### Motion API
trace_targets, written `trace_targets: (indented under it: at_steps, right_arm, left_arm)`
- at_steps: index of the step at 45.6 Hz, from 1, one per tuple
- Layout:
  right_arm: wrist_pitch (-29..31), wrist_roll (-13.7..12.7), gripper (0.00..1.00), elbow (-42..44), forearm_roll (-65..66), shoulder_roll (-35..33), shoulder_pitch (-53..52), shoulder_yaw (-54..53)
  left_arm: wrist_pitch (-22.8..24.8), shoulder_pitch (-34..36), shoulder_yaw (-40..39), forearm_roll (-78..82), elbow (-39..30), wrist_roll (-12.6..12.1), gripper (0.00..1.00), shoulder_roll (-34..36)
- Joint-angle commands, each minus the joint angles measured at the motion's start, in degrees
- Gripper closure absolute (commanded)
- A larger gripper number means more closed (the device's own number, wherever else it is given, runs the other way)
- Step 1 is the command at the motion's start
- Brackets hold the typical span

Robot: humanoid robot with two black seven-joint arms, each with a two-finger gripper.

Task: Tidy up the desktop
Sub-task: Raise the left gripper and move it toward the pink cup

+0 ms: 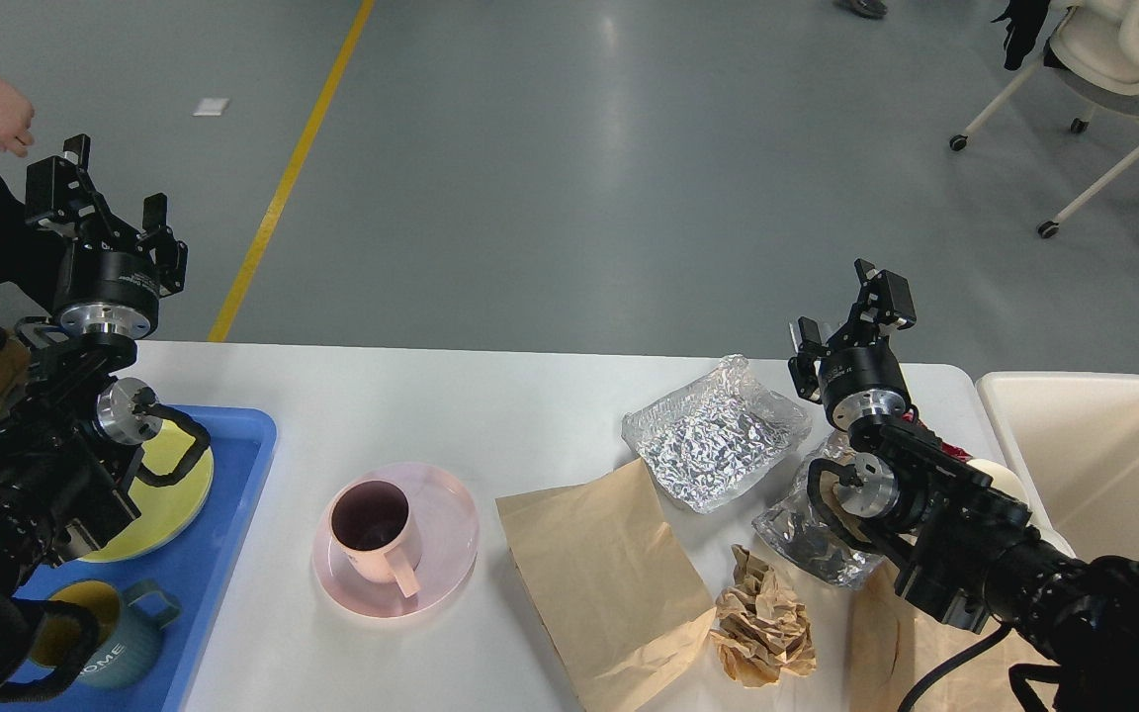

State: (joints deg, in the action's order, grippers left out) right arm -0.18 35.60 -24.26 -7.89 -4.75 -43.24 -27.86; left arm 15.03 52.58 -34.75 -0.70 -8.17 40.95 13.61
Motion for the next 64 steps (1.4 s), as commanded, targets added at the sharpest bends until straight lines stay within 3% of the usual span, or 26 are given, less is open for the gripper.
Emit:
trace_targets:
  at_steps: [1, 26, 33, 38, 50, 56, 64]
  right_arm:
    - [0.0, 0.0, 0.0, 0.0, 0.07, 0.0, 0.0, 0.0]
    - [0.0, 0.0, 0.0, 0.0, 0.07, 0.0, 0.0, 0.0]
    - [0.0, 0.0, 0.0, 0.0, -0.02, 0.0, 0.0, 0.0]
    - [0.0, 0.0, 0.0, 0.0, 0.07, 0.0, 0.0, 0.0]
    - [0.0, 0.0, 0.0, 0.0, -0.02, 0.0, 0.0, 0.0]
    - [0.0, 0.0, 0.0, 0.0, -0.02, 0.0, 0.0, 0.0]
    - [0.0, 0.0, 0.0, 0.0, -0.02, 0.0, 0.0, 0.0]
  left_arm:
    - [-0.09, 0.24, 0.04, 0.0, 0.0, -0.26, 0.04, 0.1]
    - [0.0, 0.68, -0.14, 0.0, 0.0, -0.17, 0.04, -0.16]
    - [3.07, 0.94, 1.62, 0.61, -0.26, -1.4, 0.04, 0.01]
    - [5.54, 1.29, 4.34, 0.88, -0.26, -1.49, 0.04, 0.28]
    - [5.45, 2.35, 12.95, 1.05, -0.18, -2.02, 0.04, 1.24]
    - [5.45, 2.52, 17.95, 1.14, -0.18, -5.87, 0.04, 2.56]
    - [5.71, 5.77, 29.29, 1.14, -0.18, -15.98, 0.04, 5.02]
